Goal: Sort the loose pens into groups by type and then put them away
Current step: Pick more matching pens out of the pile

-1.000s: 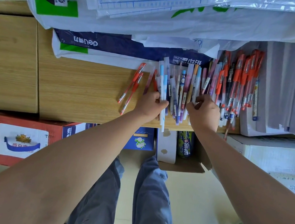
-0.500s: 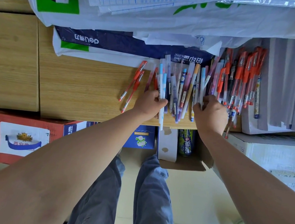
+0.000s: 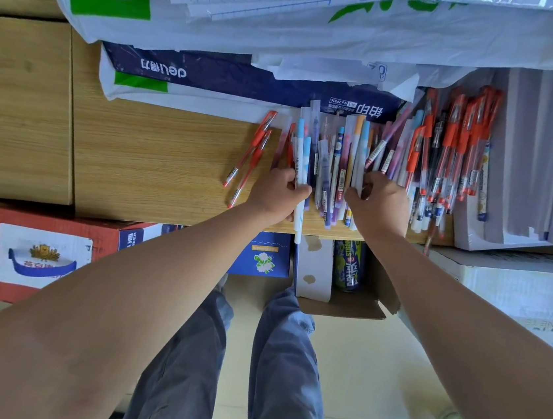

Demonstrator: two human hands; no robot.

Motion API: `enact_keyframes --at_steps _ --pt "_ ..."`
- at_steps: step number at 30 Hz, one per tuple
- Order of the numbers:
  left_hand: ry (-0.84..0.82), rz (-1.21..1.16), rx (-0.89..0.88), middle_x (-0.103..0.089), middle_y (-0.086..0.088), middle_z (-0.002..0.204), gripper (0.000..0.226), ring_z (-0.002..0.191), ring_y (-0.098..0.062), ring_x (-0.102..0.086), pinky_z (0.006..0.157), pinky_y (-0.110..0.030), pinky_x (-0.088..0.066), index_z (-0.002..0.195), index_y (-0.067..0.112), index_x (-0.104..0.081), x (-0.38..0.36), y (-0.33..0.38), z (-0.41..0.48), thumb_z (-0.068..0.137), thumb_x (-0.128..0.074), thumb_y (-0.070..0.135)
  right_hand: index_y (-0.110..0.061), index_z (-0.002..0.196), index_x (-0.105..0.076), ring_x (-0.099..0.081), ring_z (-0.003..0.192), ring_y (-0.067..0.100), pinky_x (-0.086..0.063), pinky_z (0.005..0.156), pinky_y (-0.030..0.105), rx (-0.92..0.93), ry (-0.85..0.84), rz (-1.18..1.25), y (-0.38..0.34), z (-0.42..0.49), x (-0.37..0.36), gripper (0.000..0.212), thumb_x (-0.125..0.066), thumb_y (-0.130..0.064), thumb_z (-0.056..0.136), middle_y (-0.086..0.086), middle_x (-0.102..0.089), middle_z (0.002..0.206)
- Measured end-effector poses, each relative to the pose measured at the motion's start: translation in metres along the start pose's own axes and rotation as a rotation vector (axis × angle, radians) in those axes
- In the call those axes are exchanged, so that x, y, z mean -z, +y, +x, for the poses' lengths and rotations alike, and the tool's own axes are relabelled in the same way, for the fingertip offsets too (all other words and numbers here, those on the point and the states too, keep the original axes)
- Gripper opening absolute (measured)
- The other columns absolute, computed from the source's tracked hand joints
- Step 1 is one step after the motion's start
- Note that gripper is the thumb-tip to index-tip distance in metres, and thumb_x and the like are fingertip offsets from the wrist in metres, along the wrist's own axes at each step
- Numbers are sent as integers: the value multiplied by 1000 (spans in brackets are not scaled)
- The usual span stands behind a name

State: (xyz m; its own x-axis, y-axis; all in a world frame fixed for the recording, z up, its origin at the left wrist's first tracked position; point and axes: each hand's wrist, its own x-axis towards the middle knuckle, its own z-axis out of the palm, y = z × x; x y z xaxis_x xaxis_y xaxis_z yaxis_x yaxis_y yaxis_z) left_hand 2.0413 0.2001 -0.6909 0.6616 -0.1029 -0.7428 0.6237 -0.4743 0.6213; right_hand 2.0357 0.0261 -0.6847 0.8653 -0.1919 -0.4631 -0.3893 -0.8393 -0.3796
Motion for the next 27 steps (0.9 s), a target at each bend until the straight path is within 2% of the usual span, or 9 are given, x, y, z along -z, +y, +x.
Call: enact_keyframes --at_steps 4,7,10,12,16,20,23,25,27 --pt "18 4 -3 -62 -7 80 15 77 -27 -67 49 -25 -56 98 5 -60 3 1 -1 95 -56 19 -8 90 -61 -46 50 8 -31 44 19 106 -72 120 -5 -3 3 12 -57 -20 92 3 -57 68" --pt "17 15 -4 -63 -15 89 18 79 -30 -68 47 -24 -55 99 2 -60 5 0 -2 95 -56 20 -8 82 -54 -45 48 4 -29 42 10 73 -69 209 2 -5 7 17 -56 -19 94 1 -54 68" --pt "34 -6 2 -62 -11 82 17 78 -33 -68 49 -29 -56 94 3 -59 7 1 -2 95 -55 19 -9 76 -51 -44 53 14 -30 46 16 49 -74 217 14 -9 13 22 -57 -21 93 2 -52 69" --pt "58 -17 13 -58 -5 75 20 76 -33 -68 54 -33 -57 96 1 -59 10 1 -4 96 -54 20 -8 79 -55 -44 52 13 -32 47 19 72 -97 209 14 -13 16 21 -58 -23 93 2 -53 69" --pt "101 -5 10 -58 -8 76 19 76 -34 -67 60 -41 -59 95 3 -58 25 -4 -12 97 -52 21 -7 85 -62 -48 55 11 -36 51 18 168 -182 228 -19 -15 11 19 -61 -25 92 2 -60 73" --pt "175 47 7 -63 -20 84 26 78 -39 -65 68 -53 -56 91 3 -58 57 -22 -21 96 -51 27 -7 78 -60 -46 54 14 -37 54 23 192 -240 300 -71 -17 -10 18 -63 -21 88 4 -57 62" --pt "218 87 21 -64 -20 89 29 81 -38 -64 72 -53 -54 95 2 -59 89 -42 -27 98 -48 28 -21 86 -66 -56 55 7 -46 53 16 228 -304 270 -107 -20 -30 4 -62 -20 88 -6 -64 64" --pt "231 95 40 -65 -18 91 28 83 -37 -64 74 -51 -54 98 2 -60 108 -58 -30 98 -47 27 -17 95 -69 -62 62 13 -51 58 25 220 -349 232 -125 -21 -47 10 -62 -21 89 0 -69 73" --pt "221 93 50 -64 -16 91 29 86 -36 -63 76 -51 -54 100 3 -60 125 -73 -33 99 -46 28 -17 98 -70 -58 61 9 -47 56 23 202 -371 167 -139 -22 -64 13 -63 -23 89 -1 -69 76"
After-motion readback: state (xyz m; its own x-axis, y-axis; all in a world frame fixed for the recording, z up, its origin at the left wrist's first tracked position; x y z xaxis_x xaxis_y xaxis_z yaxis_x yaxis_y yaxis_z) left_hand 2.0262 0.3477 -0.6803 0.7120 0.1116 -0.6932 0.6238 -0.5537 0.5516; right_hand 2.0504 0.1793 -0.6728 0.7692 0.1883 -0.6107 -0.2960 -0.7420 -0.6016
